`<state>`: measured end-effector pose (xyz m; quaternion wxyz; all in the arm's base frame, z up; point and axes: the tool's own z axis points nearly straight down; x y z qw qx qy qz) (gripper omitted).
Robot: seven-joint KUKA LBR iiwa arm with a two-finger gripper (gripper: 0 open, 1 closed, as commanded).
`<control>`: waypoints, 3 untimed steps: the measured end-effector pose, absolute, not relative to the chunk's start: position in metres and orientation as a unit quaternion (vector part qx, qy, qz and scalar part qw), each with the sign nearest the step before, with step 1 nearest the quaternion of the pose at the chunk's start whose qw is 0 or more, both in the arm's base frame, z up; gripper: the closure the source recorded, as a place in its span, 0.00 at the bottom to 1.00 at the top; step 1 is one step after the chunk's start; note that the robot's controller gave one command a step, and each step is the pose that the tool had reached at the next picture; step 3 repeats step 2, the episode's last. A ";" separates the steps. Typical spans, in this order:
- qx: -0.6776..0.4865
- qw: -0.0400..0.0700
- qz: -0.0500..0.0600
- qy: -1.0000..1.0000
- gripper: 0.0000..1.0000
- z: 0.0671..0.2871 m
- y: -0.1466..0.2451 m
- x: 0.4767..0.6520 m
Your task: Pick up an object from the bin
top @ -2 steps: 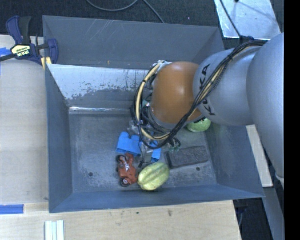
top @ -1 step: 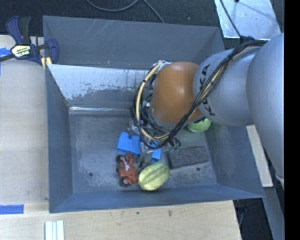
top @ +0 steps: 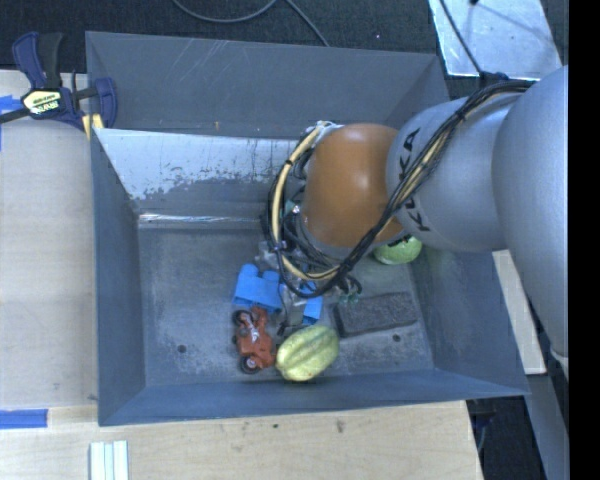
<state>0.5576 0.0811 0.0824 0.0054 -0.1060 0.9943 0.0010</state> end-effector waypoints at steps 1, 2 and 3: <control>-0.106 0.005 0.001 0.994 1.00 0.082 0.081 0.558; -0.106 0.005 0.001 0.994 1.00 0.082 0.081 0.558; -0.106 0.005 0.001 0.994 1.00 0.082 0.081 0.558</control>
Offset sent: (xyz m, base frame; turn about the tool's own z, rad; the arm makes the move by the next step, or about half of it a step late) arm 0.0000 0.0000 0.0000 0.0000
